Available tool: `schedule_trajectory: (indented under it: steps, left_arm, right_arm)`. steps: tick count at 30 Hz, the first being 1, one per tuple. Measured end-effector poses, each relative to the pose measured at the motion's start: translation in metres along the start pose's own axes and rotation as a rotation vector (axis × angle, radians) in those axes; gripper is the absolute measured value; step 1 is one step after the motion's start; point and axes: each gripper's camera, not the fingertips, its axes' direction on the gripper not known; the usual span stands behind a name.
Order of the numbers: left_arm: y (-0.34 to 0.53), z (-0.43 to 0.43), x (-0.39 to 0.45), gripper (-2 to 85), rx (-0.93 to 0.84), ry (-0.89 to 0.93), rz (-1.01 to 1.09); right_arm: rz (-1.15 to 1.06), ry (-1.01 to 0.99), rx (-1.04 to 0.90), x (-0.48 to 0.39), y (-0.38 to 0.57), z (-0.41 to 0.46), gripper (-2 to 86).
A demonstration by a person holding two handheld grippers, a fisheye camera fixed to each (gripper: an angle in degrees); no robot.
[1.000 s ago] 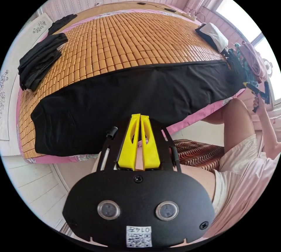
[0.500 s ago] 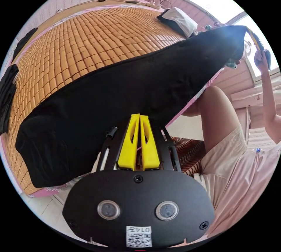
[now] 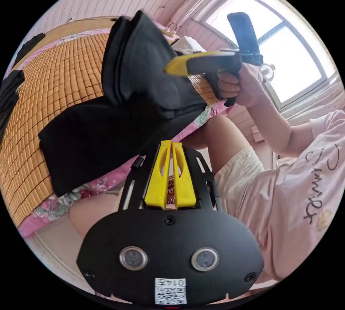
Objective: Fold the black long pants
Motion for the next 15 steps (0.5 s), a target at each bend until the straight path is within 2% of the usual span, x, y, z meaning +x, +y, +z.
schedule_trajectory:
  steps: [3,5,8,11,15]
  left_arm:
    - [0.035,-0.028,-0.027,-1.0,-0.02,-0.134,-0.107]
    - [0.05,-0.04,-0.048,-0.9,-0.013,-0.188,-0.203]
    - [0.049,-0.047,-0.064,-0.6,0.05,-0.146,-0.26]
    - [0.029,-0.042,-0.064,0.6,0.082,-0.14,-0.226]
    - [0.006,-0.026,-0.063,7.7,0.024,-0.138,-0.201]
  right_arm:
    - [0.032,0.185,-0.158,0.0,0.007,0.066,6.9]
    - [0.008,0.266,-0.159,-0.009,0.008,0.085,7.7]
    - [-0.07,0.344,-0.128,-0.029,-0.001,0.106,7.9]
    - [-0.139,0.406,-0.122,-0.044,-0.017,0.135,8.2]
    - [-0.151,0.404,-0.265,-0.043,-0.041,0.186,8.1]
